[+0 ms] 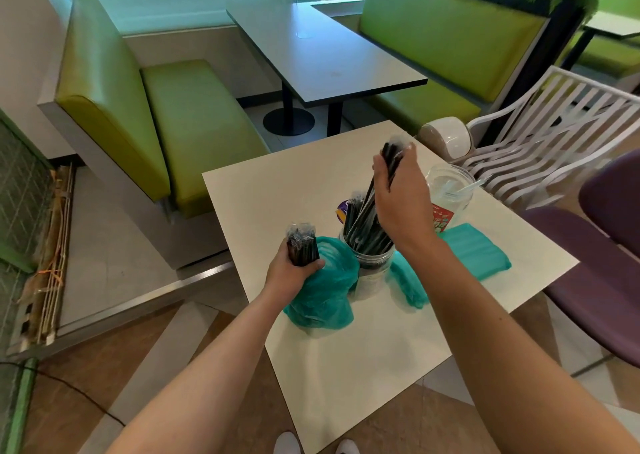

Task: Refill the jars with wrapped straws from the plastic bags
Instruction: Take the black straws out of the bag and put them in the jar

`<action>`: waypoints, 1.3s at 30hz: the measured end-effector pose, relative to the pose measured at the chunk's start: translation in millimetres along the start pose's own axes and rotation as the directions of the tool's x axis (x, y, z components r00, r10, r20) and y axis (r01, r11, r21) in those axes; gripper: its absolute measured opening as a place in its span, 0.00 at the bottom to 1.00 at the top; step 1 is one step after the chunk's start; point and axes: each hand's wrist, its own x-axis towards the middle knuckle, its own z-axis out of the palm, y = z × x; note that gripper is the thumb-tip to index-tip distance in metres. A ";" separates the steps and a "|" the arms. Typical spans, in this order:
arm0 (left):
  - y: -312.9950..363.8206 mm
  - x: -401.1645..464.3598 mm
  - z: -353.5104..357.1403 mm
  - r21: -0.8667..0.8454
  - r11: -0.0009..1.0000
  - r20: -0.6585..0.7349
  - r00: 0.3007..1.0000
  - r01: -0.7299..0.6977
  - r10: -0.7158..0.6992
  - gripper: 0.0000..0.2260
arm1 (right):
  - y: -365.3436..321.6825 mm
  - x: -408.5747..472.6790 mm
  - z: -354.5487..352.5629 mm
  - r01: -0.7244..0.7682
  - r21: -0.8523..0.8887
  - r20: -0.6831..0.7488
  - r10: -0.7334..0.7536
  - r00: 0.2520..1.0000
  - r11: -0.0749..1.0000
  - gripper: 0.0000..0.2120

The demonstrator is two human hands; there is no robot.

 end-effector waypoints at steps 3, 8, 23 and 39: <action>-2.0 1.3 -0.2 0.004 1.000 -0.005 1.000 0.005 -0.005 0.31 | 9.3 -4.1 11.6 -0.009 -0.060 0.053 0.012 0.999 0.998 0.18; -3.4 1.9 -0.4 -0.001 1.000 -0.001 1.000 0.007 -0.007 0.30 | 34.3 -2.0 39.1 -0.067 -0.025 0.157 0.070 0.985 0.997 0.16; -1.8 3.7 -3.4 0.019 1.000 0.006 1.000 0.002 -0.002 0.30 | 32.7 2.5 56.1 -0.055 -0.046 0.205 0.063 0.977 0.997 0.10; 2.2 -0.5 -8.7 0.125 0.992 -0.030 0.999 -0.021 0.025 0.26 | 37.7 -40.2 56.6 0.175 -0.126 0.114 -0.161 0.980 0.976 0.08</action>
